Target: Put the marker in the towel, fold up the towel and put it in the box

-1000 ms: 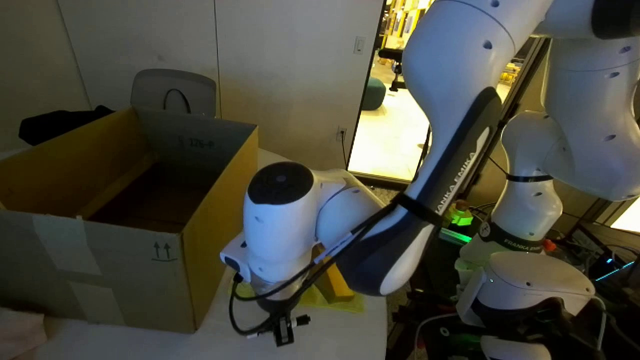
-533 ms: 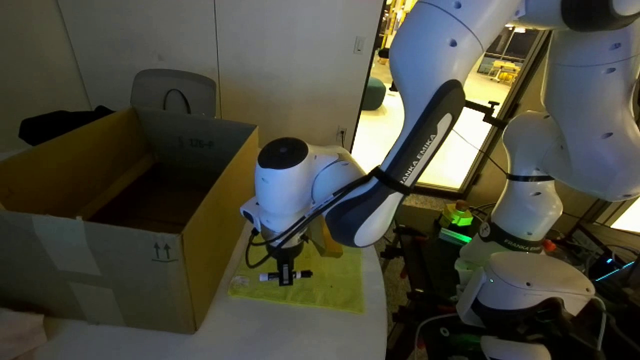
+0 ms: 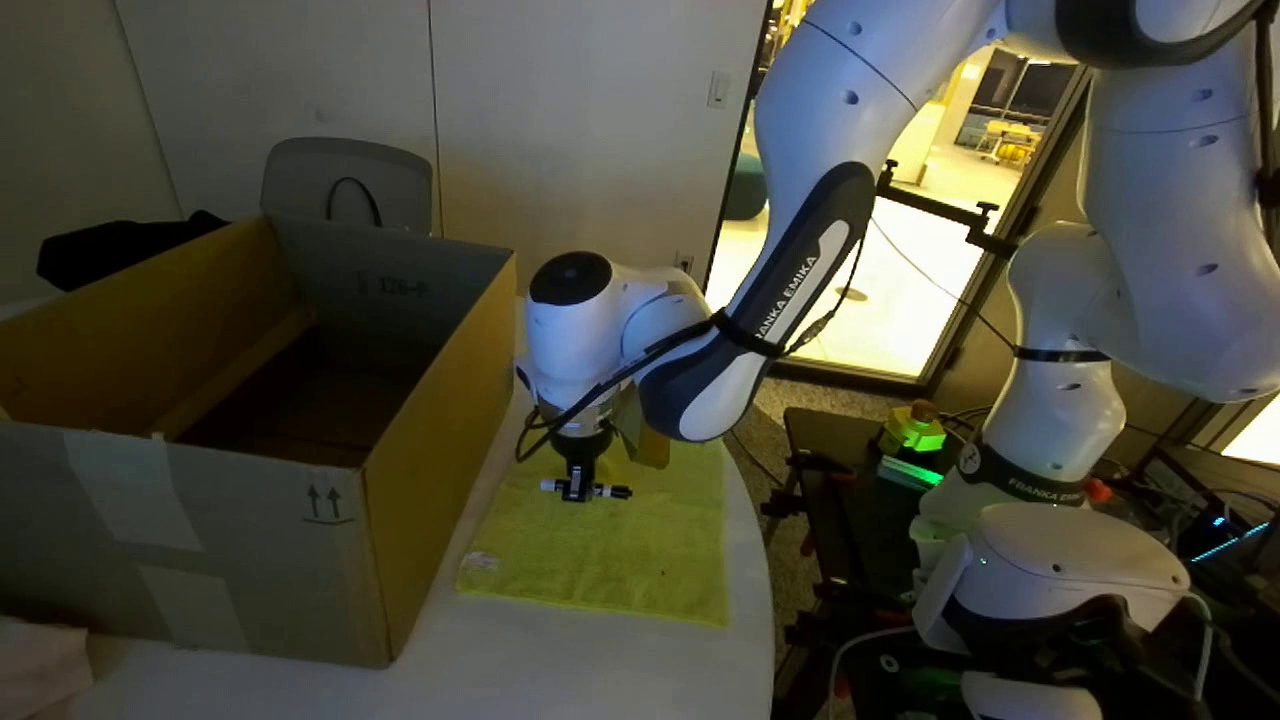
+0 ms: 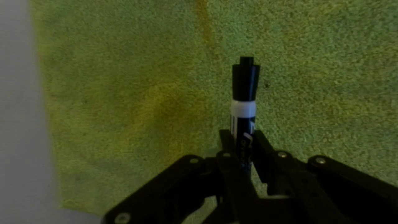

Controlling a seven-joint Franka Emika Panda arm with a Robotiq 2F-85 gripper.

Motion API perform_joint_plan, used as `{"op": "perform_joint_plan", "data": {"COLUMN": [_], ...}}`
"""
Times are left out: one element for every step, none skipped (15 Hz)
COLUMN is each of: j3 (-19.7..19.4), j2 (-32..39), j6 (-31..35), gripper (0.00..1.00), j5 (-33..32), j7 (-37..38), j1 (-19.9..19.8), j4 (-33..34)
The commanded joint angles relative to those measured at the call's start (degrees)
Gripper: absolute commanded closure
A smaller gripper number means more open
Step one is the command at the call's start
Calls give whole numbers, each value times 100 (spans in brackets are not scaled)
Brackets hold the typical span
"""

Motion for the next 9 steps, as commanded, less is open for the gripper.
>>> {"op": "perform_joint_plan", "data": {"j3": [-99, -108, -94, -102, -89, -99, -75, -84, -80], "j2": [1, 16, 9, 22, 32, 54, 75, 90, 108], "j6": [149, 156, 158, 159, 163, 153, 145, 143, 136], "gripper": [85, 85, 85, 85, 85, 85, 85, 85, 85], "j5": [-138, -133, -109, -115, -91, -87, -40, -49, -32], "j7": [301, 338, 335, 373, 376, 412, 405, 424, 426], "j1": [-53, -59, -88, -85, -108, -108, -143, -141, -158], "j4": [-131, -152, -194, -217, -240, -247, -256, -268, -269]}}
